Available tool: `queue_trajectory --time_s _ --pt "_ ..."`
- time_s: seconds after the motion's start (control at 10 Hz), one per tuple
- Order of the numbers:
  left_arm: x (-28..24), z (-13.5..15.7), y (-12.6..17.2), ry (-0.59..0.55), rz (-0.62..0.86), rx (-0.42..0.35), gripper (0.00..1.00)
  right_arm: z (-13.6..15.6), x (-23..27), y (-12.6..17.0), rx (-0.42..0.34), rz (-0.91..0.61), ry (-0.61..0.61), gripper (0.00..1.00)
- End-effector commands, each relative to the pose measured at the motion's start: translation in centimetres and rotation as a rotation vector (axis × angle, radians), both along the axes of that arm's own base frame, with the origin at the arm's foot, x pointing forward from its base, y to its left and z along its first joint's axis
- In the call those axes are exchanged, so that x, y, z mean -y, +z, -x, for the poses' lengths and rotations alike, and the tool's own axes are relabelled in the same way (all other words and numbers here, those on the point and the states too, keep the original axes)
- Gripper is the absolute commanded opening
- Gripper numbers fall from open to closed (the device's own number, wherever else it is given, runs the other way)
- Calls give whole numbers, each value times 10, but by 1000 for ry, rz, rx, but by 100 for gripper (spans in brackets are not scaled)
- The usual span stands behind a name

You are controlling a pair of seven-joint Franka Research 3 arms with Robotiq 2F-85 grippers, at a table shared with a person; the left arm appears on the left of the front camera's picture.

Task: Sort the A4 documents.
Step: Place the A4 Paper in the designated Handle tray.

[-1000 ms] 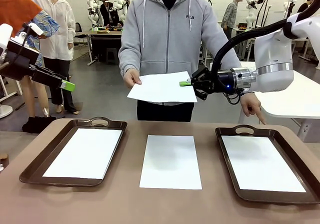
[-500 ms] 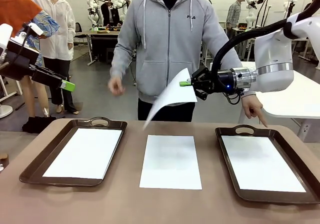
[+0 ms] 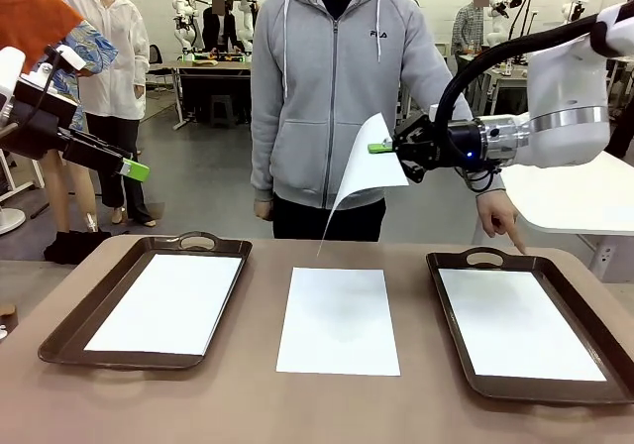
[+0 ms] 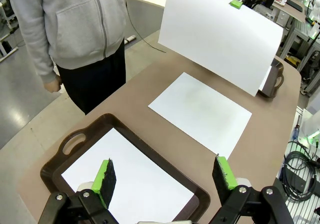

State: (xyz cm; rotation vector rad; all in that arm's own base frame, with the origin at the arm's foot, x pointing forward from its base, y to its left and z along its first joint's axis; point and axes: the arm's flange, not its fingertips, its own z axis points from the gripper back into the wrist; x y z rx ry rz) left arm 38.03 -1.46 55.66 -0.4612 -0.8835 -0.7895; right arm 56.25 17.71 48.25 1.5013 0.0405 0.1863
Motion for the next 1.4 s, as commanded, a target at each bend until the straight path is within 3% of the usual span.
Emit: queue_trajectory --time_s 0.0,0.3,0.8,1.1,1.3 --pt "0 0 -1 -6 12 4 100 15 16 2 -17 71 61 1" --pt "0 0 -1 -6 12 4 100 30 54 3 -34 89 184 1" --pt "0 0 -1 -6 12 4 100 59 109 -20 -73 204 199 1" --pt "0 0 -1 -6 12 4 100 68 123 -65 -64 247 144 1" --pt "0 0 -1 -6 12 4 100 71 136 -102 3 342 89 1"
